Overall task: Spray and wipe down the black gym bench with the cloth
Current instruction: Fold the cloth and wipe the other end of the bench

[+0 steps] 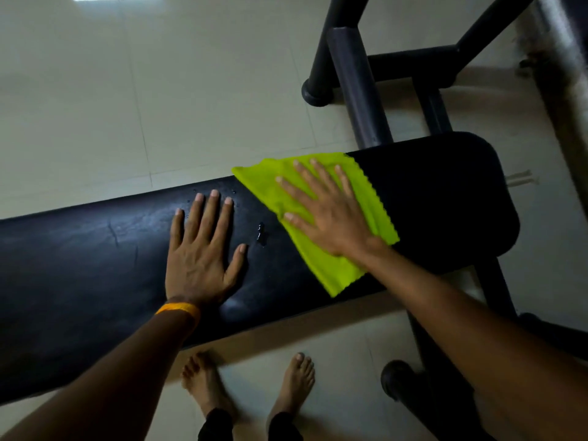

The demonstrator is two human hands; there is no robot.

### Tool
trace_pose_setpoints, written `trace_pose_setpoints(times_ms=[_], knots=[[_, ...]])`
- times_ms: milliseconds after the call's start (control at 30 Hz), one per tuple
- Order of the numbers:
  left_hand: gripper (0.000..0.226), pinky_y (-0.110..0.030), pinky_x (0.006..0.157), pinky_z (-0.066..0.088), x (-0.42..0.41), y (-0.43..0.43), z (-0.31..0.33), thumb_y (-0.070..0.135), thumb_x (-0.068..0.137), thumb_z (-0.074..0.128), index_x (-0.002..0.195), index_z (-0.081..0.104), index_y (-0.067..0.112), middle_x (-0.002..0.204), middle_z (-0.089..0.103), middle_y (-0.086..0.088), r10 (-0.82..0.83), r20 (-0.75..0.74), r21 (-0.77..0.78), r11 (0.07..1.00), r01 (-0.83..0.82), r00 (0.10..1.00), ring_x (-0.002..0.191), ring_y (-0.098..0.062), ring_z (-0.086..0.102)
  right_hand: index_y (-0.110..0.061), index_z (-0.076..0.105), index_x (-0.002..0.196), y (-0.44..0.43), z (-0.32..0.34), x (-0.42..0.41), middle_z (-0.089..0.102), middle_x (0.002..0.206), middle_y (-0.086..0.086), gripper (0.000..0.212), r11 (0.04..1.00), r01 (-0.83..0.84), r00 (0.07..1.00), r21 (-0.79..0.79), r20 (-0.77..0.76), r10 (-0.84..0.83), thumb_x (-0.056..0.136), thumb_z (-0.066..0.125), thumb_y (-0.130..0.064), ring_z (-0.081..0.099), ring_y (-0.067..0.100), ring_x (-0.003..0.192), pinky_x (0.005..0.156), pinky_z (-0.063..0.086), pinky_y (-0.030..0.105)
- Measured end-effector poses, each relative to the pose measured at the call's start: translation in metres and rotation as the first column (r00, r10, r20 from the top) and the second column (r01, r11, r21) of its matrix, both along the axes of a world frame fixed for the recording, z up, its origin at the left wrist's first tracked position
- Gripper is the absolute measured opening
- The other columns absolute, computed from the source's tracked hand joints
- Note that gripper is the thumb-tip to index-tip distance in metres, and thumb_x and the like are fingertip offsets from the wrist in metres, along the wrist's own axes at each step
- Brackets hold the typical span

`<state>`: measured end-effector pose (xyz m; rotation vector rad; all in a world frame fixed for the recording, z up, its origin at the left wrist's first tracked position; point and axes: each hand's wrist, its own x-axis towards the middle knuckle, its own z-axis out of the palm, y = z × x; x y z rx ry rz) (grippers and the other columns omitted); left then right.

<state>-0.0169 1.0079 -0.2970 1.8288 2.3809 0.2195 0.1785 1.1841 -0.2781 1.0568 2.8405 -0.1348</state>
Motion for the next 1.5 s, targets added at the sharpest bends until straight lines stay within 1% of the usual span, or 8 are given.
trace_pose_setpoints(times_ms=[167, 333, 533, 733, 933, 1133, 1367, 1500], knots=[[0.076, -0.055, 0.125, 0.011, 0.001, -0.004, -0.003, 0.053, 0.096, 0.032, 0.161, 0.021, 0.016, 0.169, 0.015, -0.01, 0.006, -0.007, 0.016, 1.0, -0.006, 1.0, 0.157, -0.03, 0.011, -0.039, 0.028, 0.156, -0.038, -0.007, -0.023, 0.021, 0.167, 0.003, 0.059, 0.898, 0.44, 0.895, 0.026, -0.093, -0.436, 0.1, 0.027, -0.06, 0.014, 0.029, 0.156, 0.124, 0.007, 0.057], [0.075, -0.055, 0.125, 0.012, -0.001, 0.0, -0.002, 0.053, 0.096, 0.032, 0.161, 0.022, 0.015, 0.169, 0.016, -0.01, 0.006, -0.02, 0.014, 1.0, -0.006, 1.0, 0.157, -0.03, 0.011, -0.041, 0.019, 0.158, -0.046, -0.001, 0.026, 0.011, 0.169, 0.0, 0.063, 0.999, 0.025, 0.998, -0.025, -0.049, -0.027, 0.1, 0.029, -0.063, 0.005, 0.027, 0.157, 0.123, 0.013, 0.055], [0.076, -0.055, 0.126, 0.009, 0.001, -0.001, -0.002, 0.053, 0.096, 0.03, 0.162, 0.017, 0.017, 0.17, 0.012, -0.009, 0.007, -0.01, -0.013, 1.0, -0.008, 1.0, 0.157, -0.029, 0.007, -0.033, 0.02, 0.159, -0.088, -0.006, 0.073, 0.013, 0.169, 0.005, 0.064, 0.785, 0.617, 0.786, 0.052, -0.071, -0.614, 0.101, 0.024, -0.062, 0.007, 0.032, 0.156, 0.122, 0.014, 0.059], [0.076, -0.054, 0.126, 0.009, 0.001, -0.002, -0.001, 0.053, 0.096, 0.03, 0.161, 0.018, 0.017, 0.17, 0.012, -0.009, 0.006, -0.006, -0.009, 1.0, -0.006, 1.0, 0.157, -0.028, 0.007, -0.043, 0.02, 0.157, -0.092, -0.004, 0.056, 0.015, 0.169, 0.0, 0.065, 0.972, 0.235, 0.972, -0.001, -0.015, -0.235, 0.097, 0.03, -0.067, 0.009, 0.03, 0.156, 0.12, 0.012, 0.063], [0.076, -0.054, 0.126, 0.008, 0.001, -0.006, -0.004, 0.053, 0.095, 0.032, 0.161, 0.02, 0.015, 0.169, 0.014, -0.01, 0.008, -0.007, -0.009, 1.0, -0.008, 1.0, 0.157, -0.029, 0.008, -0.037, 0.027, 0.157, -0.04, -0.013, 0.001, 0.02, 0.168, 0.003, 0.065, 0.721, 0.69, 0.722, 0.063, -0.125, -0.68, 0.097, 0.03, -0.063, 0.013, 0.033, 0.155, 0.12, 0.012, 0.064], [0.075, -0.054, 0.126, 0.009, 0.002, -0.001, -0.002, 0.052, 0.096, 0.033, 0.16, 0.023, 0.015, 0.169, 0.017, -0.011, 0.001, 0.003, 0.01, 1.0, -0.001, 1.0, 0.157, -0.029, 0.009, -0.043, 0.015, 0.158, -0.066, -0.002, -0.009, 0.01, 0.17, -0.001, 0.06, 0.98, 0.199, 0.979, -0.012, -0.037, -0.199, 0.101, 0.026, -0.059, 0.006, 0.029, 0.157, 0.122, 0.008, 0.06], [0.076, -0.054, 0.126, 0.009, -0.001, -0.003, -0.004, 0.053, 0.096, 0.032, 0.161, 0.02, 0.015, 0.169, 0.014, -0.011, -0.008, -0.004, 0.002, 1.0, 0.008, 1.0, 0.157, -0.03, 0.008, -0.034, 0.026, 0.157, -0.037, -0.014, -0.017, 0.019, 0.168, 0.004, 0.058, 0.754, 0.656, 0.749, 0.029, -0.15, -0.646, 0.103, 0.023, -0.054, 0.011, 0.03, 0.156, 0.123, 0.012, 0.057], [0.075, -0.054, 0.126, 0.01, -0.001, -0.002, -0.003, 0.053, 0.097, 0.032, 0.16, 0.024, 0.013, 0.169, 0.016, -0.011, -0.01, 0.006, 0.036, 0.999, 0.01, 1.0, 0.157, -0.031, 0.01, -0.036, 0.019, 0.159, -0.126, -0.002, -0.014, 0.012, 0.169, 0.002, 0.058, 0.947, 0.317, 0.946, -0.04, -0.049, -0.319, 0.104, 0.024, -0.053, 0.006, 0.029, 0.157, 0.125, 0.008, 0.056]])
